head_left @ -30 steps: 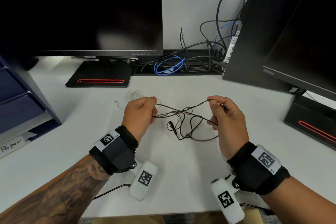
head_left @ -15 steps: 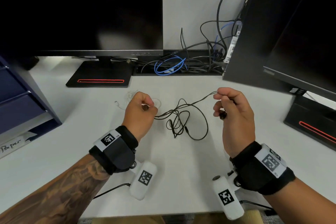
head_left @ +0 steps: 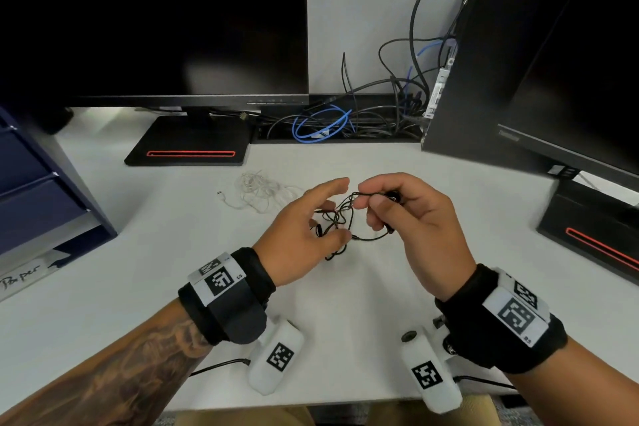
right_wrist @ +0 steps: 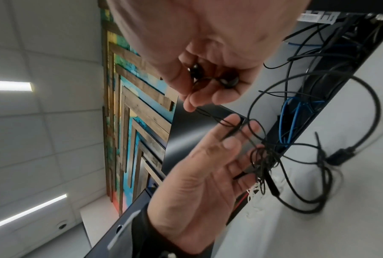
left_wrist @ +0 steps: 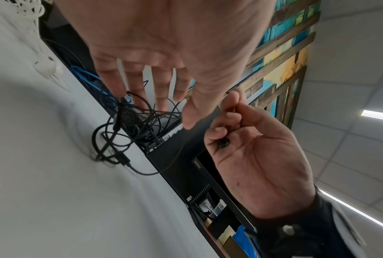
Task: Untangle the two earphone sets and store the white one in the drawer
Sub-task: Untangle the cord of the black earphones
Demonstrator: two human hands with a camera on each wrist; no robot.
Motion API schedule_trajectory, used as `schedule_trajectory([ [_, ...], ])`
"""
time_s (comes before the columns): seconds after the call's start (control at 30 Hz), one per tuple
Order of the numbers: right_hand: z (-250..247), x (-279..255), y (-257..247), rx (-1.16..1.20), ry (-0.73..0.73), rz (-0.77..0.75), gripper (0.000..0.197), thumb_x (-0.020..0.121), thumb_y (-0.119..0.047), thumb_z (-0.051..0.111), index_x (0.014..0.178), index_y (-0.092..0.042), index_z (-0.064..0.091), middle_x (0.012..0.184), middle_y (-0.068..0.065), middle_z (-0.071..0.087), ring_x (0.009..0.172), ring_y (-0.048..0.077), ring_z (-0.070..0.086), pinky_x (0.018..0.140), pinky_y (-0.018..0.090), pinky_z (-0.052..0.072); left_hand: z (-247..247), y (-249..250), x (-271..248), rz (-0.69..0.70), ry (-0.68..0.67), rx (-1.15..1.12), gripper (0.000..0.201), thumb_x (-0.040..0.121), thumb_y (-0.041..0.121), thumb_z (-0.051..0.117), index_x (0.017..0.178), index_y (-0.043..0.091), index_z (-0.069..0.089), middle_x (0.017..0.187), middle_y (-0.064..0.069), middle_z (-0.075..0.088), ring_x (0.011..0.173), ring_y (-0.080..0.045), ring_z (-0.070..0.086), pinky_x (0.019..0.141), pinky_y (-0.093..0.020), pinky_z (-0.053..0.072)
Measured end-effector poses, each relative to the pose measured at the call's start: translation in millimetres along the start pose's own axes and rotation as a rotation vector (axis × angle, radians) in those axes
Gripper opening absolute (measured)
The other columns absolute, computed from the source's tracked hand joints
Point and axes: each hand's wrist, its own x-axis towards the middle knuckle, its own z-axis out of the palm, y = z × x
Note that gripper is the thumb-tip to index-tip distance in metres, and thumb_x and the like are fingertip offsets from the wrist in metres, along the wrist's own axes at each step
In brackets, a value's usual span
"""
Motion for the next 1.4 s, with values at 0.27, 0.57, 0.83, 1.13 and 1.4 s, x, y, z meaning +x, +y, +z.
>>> schedule_trajectory([
  [0.27, -17.0, 15.0, -2.2, -0.046, 0.229, -0.059, 0.027, 0.099, 0.006, 0.05, 0.113, -0.012, 0.066, 0.101, 0.001, 0.071, 0.074, 0.015, 0.06, 0.064, 0.02, 0.047, -2.6, -4.3, 2.7, -0.041, 0.056, -0.122, 0.023, 0.093, 0.007, 0.064, 0.091, 0.028, 0.073, 0.092, 0.011, 0.075, 0.09, -0.015, 0.069, 0.084, -0.023, 0.053],
  [0.57, -24.9, 16.0, 23.5, -0.334, 0.008, 0.166, 0.031, 0.097, -0.029, 0.066, 0.127, -0.032, 0.062, 0.116, -0.01, 0.07, 0.113, 0.004, 0.062, 0.105, 0.036, 0.044, -9.0, 11.2, 0.2, -0.011, -0.003, -0.41, 0.02, 0.096, 0.003, 0.058, 0.116, 0.009, 0.06, 0.079, -0.008, 0.073, 0.078, -0.013, 0.067, 0.078, -0.022, 0.051],
  [0.83, -20.3, 13.9, 5.0, -0.386, 0.103, -0.056, 0.01, 0.101, -0.031, 0.058, 0.102, -0.024, 0.064, 0.1, -0.019, 0.066, 0.097, 0.003, 0.062, 0.086, 0.024, 0.047, -7.3, 18.5, 0.3, 0.05, 0.057, -0.431, 0.022, 0.096, -0.01, 0.052, 0.109, -0.001, 0.067, 0.103, -0.026, 0.067, 0.094, -0.015, 0.071, 0.075, -0.028, 0.058],
  [1.13, -8.0, 4.4, 18.4, -0.488, -0.114, 0.033, 0.009, 0.09, -0.028, 0.075, 0.097, -0.027, 0.07, 0.093, -0.008, 0.068, 0.085, 0.013, 0.063, 0.074, 0.022, 0.045, 0.0, 23.0, -3.8, 0.063, 0.066, -0.344, 0.051, 0.095, -0.015, 0.042, 0.133, 0.014, 0.06, 0.13, 0.003, 0.066, 0.12, -0.018, 0.062, 0.095, -0.042, 0.055],
  [1.4, -4.5, 7.6, 23.5, -0.321, -0.052, 0.086, 0.005, 0.091, -0.016, 0.074, 0.093, -0.018, 0.078, 0.089, -0.002, 0.075, 0.082, 0.014, 0.067, 0.079, 0.026, 0.053, 1.1, 9.7, -0.2, 0.054, 0.196, -0.241, 0.027, 0.091, -0.006, 0.061, 0.103, 0.015, 0.073, 0.091, 0.012, 0.074, 0.069, -0.015, 0.07, 0.068, -0.025, 0.056],
])
